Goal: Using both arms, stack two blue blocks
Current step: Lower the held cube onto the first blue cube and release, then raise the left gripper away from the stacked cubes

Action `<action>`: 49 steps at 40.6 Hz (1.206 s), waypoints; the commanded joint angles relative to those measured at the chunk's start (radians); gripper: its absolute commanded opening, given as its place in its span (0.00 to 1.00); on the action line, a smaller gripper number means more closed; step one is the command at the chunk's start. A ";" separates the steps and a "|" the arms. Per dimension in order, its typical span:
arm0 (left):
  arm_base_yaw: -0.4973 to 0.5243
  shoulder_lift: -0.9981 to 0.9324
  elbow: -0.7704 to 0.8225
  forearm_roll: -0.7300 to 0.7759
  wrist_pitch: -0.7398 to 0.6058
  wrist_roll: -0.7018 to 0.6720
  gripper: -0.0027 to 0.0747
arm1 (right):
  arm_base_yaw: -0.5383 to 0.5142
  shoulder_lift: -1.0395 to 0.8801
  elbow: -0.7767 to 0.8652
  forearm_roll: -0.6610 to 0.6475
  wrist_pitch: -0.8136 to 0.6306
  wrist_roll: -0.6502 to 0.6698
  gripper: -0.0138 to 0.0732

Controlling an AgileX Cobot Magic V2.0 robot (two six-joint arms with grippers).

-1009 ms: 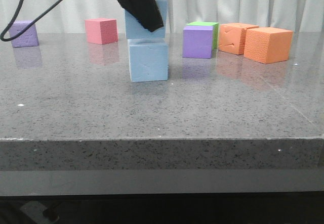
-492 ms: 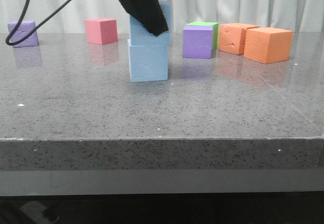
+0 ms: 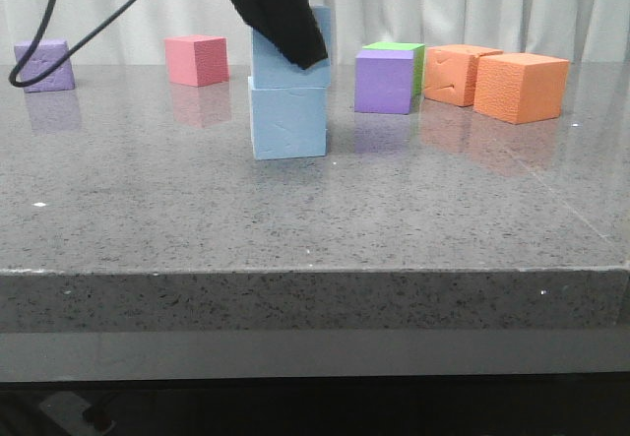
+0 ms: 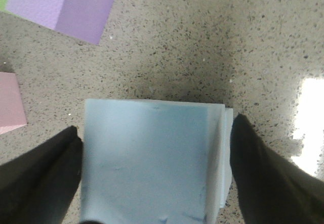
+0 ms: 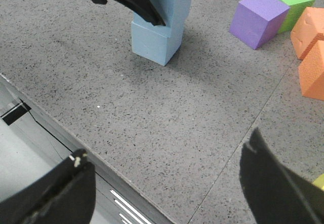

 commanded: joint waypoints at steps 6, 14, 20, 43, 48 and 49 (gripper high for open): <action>0.003 -0.166 -0.031 -0.012 -0.018 -0.172 0.78 | 0.002 -0.006 -0.022 0.006 -0.065 -0.010 0.84; 0.003 -0.272 -0.031 -0.014 -0.008 -0.306 0.77 | 0.002 -0.006 -0.022 0.006 -0.065 -0.010 0.84; 0.003 -0.367 -0.031 -0.014 -0.019 -0.423 0.76 | 0.002 -0.006 -0.022 0.006 -0.065 -0.010 0.84; -0.008 -0.762 0.320 -0.053 0.025 -0.710 0.76 | 0.002 -0.006 -0.022 0.008 -0.065 -0.010 0.84; -0.008 -0.859 0.532 -0.035 -0.055 -0.744 0.76 | 0.002 -0.006 -0.022 0.007 -0.057 -0.010 0.84; -0.008 -0.876 0.579 -0.021 -0.078 -0.763 0.76 | 0.002 -0.006 -0.022 0.006 -0.057 -0.010 0.84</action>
